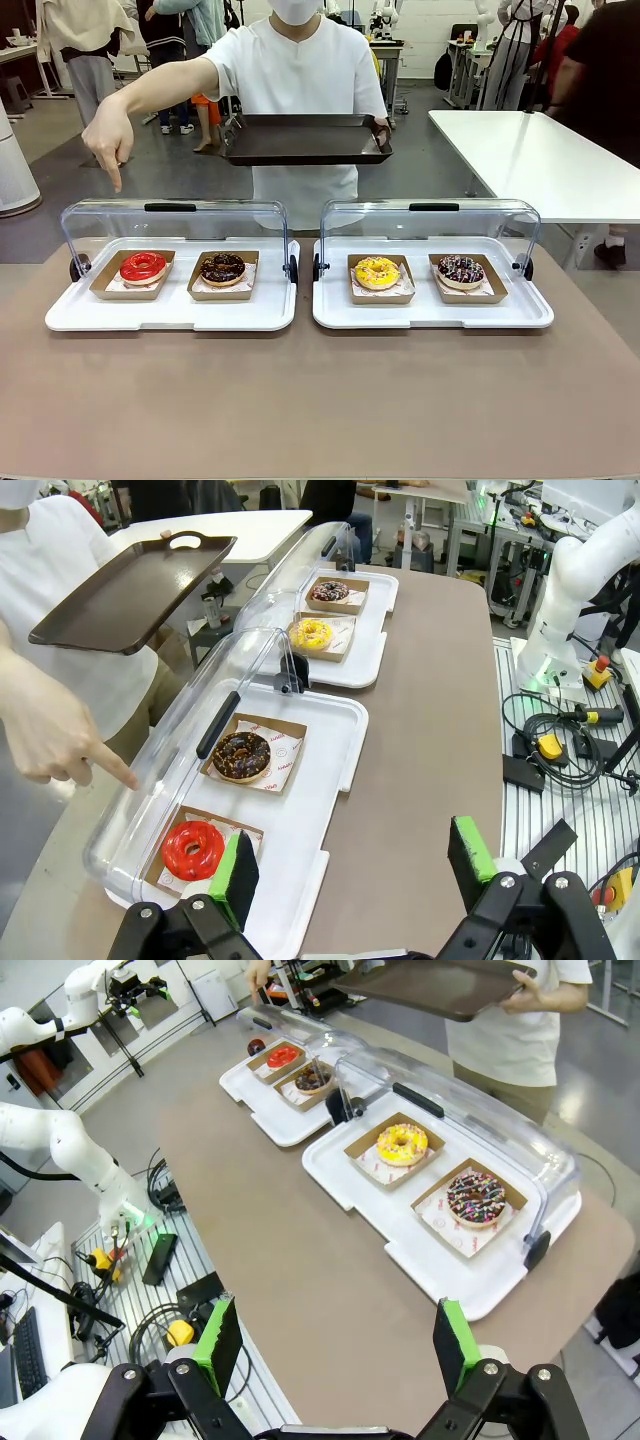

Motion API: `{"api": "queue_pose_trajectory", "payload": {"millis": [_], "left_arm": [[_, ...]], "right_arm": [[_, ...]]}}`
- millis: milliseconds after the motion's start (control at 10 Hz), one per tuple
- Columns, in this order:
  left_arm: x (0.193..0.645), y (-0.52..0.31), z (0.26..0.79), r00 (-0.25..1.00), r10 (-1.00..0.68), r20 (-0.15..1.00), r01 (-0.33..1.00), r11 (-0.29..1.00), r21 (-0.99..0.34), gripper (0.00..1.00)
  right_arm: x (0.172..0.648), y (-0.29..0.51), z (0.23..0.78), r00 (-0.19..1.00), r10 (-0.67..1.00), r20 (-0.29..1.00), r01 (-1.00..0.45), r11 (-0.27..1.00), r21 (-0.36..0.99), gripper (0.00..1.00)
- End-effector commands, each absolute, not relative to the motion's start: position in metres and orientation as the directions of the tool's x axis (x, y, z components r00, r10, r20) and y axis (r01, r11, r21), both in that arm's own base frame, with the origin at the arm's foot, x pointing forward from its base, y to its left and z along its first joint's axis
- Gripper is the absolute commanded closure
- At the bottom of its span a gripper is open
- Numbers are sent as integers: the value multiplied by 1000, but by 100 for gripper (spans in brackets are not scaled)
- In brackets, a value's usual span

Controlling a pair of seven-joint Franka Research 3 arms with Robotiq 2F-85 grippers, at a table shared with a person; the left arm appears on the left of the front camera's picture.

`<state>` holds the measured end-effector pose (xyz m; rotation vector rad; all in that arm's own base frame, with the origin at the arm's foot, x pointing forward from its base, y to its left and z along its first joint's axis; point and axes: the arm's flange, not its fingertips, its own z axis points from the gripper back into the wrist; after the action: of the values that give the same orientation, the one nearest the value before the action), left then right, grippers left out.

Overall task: Provide the desired donut to the person.
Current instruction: Pick up and lift the Paper togo box containing the Donut pointed at by the person.

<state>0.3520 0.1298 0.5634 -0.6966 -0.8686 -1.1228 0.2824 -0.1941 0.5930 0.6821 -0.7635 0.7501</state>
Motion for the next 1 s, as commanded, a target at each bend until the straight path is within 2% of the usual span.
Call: {"api": "queue_pose_trajectory", "payload": {"millis": [0,200,400,500,700,900], "left_arm": [[351,130,565,181,-464,867,955,292,-43,0],[352,130,563,186,-466,865,955,294,-46,0],[371,118,557,214,-677,704,933,356,59,0],[384,109,547,238,-766,597,939,339,61,0],[406,80,515,219,-930,293,970,240,35,0],[428,53,482,181,-976,118,983,184,18,0]], "right_arm": [[283,-194,592,494,333,803,-797,543,265,0],[283,-194,592,494,333,803,-797,543,265,0],[283,-194,592,494,333,803,-797,543,265,0],[283,-194,592,494,333,803,-797,543,265,0],[283,-194,592,494,333,803,-797,543,265,0],[283,-194,592,494,333,803,-797,543,265,0]]}}
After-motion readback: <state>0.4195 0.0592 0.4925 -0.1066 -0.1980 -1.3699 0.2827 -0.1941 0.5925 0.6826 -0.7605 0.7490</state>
